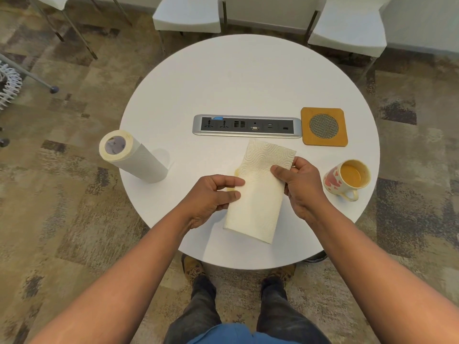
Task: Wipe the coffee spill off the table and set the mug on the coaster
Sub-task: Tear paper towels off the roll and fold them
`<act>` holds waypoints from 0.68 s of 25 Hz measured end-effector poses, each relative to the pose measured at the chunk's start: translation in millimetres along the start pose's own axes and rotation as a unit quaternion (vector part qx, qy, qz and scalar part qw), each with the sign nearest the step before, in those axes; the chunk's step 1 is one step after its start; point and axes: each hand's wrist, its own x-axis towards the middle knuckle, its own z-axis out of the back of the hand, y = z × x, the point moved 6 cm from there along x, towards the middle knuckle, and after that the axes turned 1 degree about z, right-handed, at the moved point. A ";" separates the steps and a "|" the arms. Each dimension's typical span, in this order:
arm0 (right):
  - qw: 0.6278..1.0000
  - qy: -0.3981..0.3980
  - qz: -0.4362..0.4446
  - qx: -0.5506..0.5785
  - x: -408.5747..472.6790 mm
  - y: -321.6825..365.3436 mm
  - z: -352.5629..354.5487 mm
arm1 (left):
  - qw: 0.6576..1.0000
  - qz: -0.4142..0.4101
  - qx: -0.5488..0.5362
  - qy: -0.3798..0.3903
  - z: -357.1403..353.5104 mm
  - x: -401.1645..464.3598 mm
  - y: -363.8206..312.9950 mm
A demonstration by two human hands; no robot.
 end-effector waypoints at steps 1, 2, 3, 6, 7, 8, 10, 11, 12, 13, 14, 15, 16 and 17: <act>1.000 -0.009 0.002 -0.002 1.3 0.9 1.4 | 1.000 0.011 -0.003 0.021 -1.1 -0.3 1.5; 1.000 -0.018 0.003 -0.003 2.6 1.3 3.2 | 0.999 0.021 0.003 0.043 -1.4 0.1 4.2; 1.000 -0.025 0.004 -0.002 4.0 1.5 5.3 | 0.997 0.032 0.013 0.065 -1.4 0.0 6.0; 0.999 -0.041 0.001 0.003 6.2 -1.4 10.4 | 0.990 0.052 0.039 0.127 -1.7 -1.8 6.0; 0.999 -0.043 -0.003 0.005 6.1 -3.0 11.1 | 0.988 0.054 0.046 0.140 -2.5 -3.2 3.8; 0.999 -0.045 -0.006 0.009 6.1 -4.5 11.9 | 0.986 0.056 0.047 0.147 -3.1 -4.0 1.9; 0.998 -0.054 -0.013 0.024 6.9 -6.4 13.9 | 0.988 0.059 0.050 0.137 -2.1 -4.8 -0.6; 0.998 -0.062 -0.015 0.031 7.7 -6.5 15.7 | 0.989 0.059 0.057 0.121 -0.6 -4.7 -0.8; 0.997 -0.069 -0.017 0.037 8.6 -6.0 17.8 | 0.991 0.059 0.064 0.103 1.3 -3.5 0.7; 0.996 -0.075 -0.017 0.042 9.5 -4.8 19.8 | 0.992 0.060 0.065 0.089 3.2 -2.5 2.7; 0.996 -0.079 -0.017 0.047 10.5 -4.1 21.6 | 0.993 0.060 0.063 0.080 4.6 -1.7 4.5; 0.995 -0.082 -0.016 0.052 11.2 -3.9 23.3 | 0.994 0.059 0.061 0.075 6.2 -1.4 5.9; 0.995 -0.086 -0.017 0.056 11.6 -4.3 24.8 | 0.994 0.059 0.057 0.075 7.0 -1.4 6.7; 0.994 -0.093 -0.019 0.059 11.6 -5.2 26.7 | 0.994 0.060 0.052 0.076 7.6 -2.2 7.3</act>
